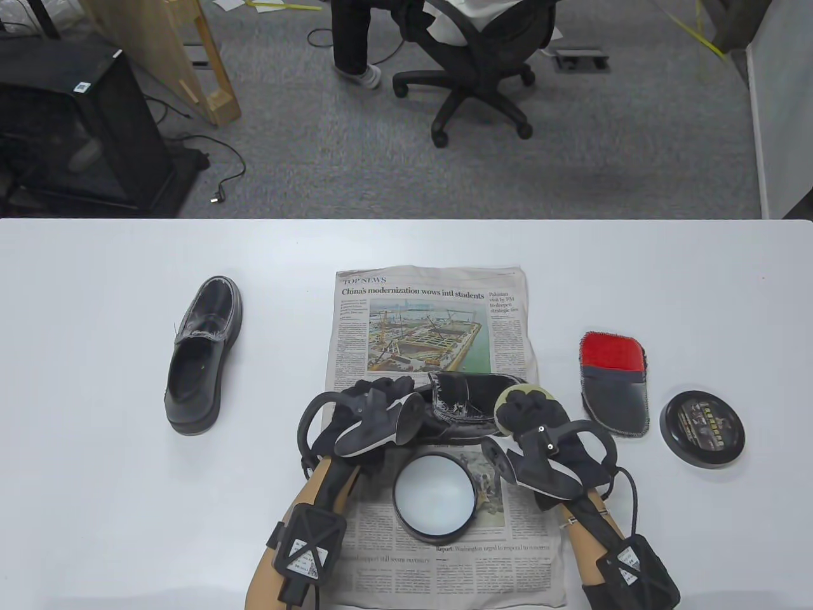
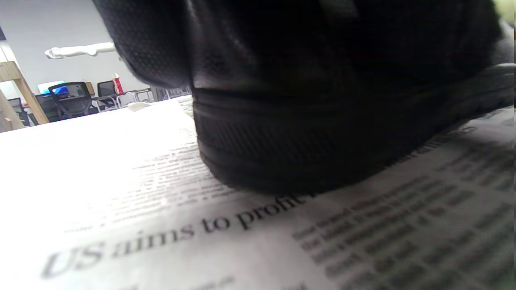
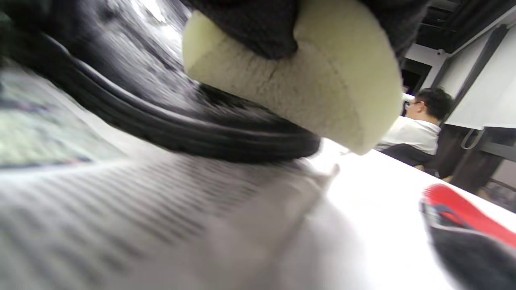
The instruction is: Dip and apply leather care cream with polishing sponge on shoes
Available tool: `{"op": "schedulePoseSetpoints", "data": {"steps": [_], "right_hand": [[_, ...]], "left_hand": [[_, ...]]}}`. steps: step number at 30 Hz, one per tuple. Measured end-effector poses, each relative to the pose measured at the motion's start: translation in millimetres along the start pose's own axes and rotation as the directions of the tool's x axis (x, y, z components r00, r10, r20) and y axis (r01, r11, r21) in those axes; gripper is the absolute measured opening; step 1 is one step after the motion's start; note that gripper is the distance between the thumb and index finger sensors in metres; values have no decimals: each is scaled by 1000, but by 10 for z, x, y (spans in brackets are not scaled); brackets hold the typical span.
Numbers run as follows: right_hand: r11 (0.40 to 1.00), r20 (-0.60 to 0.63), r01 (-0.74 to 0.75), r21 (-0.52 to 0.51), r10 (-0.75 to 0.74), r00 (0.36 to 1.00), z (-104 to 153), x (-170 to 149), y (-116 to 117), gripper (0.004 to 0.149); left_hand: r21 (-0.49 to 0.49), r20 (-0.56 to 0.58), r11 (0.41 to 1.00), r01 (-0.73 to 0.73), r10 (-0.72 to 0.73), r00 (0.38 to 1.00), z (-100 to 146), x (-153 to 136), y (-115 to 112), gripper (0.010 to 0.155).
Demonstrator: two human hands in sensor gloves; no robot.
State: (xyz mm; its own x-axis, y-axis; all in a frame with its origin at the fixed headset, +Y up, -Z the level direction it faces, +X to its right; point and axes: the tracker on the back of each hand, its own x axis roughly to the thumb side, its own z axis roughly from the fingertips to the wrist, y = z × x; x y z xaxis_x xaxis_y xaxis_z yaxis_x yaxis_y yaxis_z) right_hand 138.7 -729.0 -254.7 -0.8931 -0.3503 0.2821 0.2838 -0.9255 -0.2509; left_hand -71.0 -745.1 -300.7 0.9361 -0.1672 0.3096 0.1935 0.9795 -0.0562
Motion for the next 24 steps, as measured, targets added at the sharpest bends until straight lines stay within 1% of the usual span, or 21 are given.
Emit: {"op": "schedulePoseSetpoints", "data": {"steps": [3, 4, 6, 9, 11, 13, 14, 16, 18, 20, 21, 23, 24], "right_hand": [[994, 4, 96, -55, -96, 995, -115, 87, -31, 34], [994, -7, 96, -51, -96, 995, -163, 96, -27, 34], [997, -49, 74, -33, -75, 996, -264, 68, -7, 35], [1000, -134, 23, -2, -23, 991, -371, -48, 100, 35], [999, -182, -13, 29, 18, 983, -371, -170, 182, 35], [999, -198, 1, 51, 10, 980, -319, -276, 215, 37], [998, -192, 21, 52, -11, 981, -265, -319, 220, 37], [999, -162, 17, 35, -11, 987, -157, -343, 203, 38], [1000, -121, -12, -4, 12, 993, -46, -296, 176, 38], [997, -49, -60, -50, 58, 997, 64, -162, 122, 39], [996, -37, -63, -59, 61, 997, 77, -132, 108, 40], [995, 4, -35, -96, 36, 999, 64, 14, 35, 53], [993, 8, -29, -113, 30, 1000, 8, 63, 2, 52]], "left_hand": [[-11, 18, 1000, -4, 4, 1000, -4, -2, 2, 91], [-14, 20, 1000, -4, 5, 1000, -5, -3, 1, 91], [-14, 21, 1000, -13, 13, 1000, -3, -8, -3, 91], [-5, 9, 1000, -22, 22, 1000, 1, -25, -16, 92], [-4, -2, 1000, -29, 29, 1000, 0, -34, -19, 94], [-7, -9, 1000, -25, 25, 1000, -3, -34, -16, 94], [-10, -11, 1000, -23, 23, 1000, -2, -33, -14, 94], [-5, -17, 1000, -24, 24, 1000, 0, -35, -12, 94], [-4, -17, 999, -36, 36, 999, -3, -36, -18, 94], [-4, -15, 999, -34, 34, 999, -7, -34, -18, 94], [-5, -14, 999, -34, 34, 999, -7, -34, -18, 94], [-2, -6, 999, -43, 43, 999, -8, -39, -23, 94], [-1, -2, 999, -47, 47, 999, -10, -38, -25, 93]]}}
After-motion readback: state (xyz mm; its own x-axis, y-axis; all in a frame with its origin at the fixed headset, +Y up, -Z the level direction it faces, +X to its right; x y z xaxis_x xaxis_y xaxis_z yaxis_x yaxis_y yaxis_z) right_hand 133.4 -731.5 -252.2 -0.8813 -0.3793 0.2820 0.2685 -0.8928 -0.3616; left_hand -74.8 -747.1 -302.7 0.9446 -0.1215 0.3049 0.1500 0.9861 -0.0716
